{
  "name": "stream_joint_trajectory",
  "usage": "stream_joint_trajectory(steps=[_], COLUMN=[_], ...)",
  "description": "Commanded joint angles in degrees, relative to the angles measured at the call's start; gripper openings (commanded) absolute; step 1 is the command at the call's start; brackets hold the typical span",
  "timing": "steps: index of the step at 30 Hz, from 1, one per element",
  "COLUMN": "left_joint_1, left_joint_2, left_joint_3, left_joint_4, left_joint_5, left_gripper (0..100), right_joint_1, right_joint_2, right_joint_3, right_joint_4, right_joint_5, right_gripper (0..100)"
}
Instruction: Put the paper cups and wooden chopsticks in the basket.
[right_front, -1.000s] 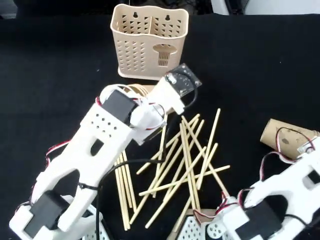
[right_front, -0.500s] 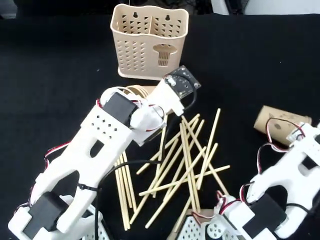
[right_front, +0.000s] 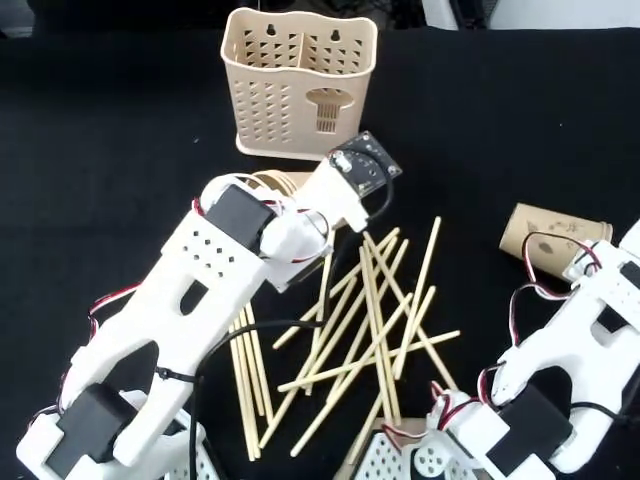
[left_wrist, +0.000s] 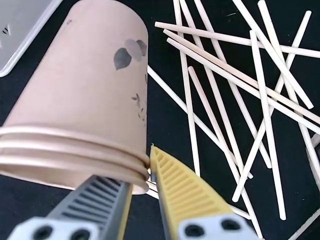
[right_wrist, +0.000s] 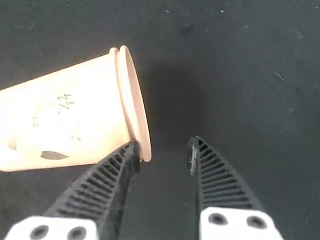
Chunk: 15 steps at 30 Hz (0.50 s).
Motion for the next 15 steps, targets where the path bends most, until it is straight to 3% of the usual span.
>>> stream_joint_trajectory(steps=[1,8,15], left_joint_1=[-0.7,-0.7,-0.7], left_joint_2=[-2.5,-2.5,-2.5], left_joint_3=[-0.4,-0.4,-0.4], left_joint_4=[-0.9,-0.8,-0.6], left_joint_5=[-0.4,-0.4,-0.4], left_gripper=[3,3,3], right_joint_1=[-2.0,-4.7,-7.2], right_joint_2=[-0.6,-9.1,-11.4], right_joint_3=[-2.5,-6.0,-3.6], right_joint_4=[2.0,11.0,10.5], right_joint_5=[0.6,0.4,0.6], right_gripper=[17.4,17.4,21.8])
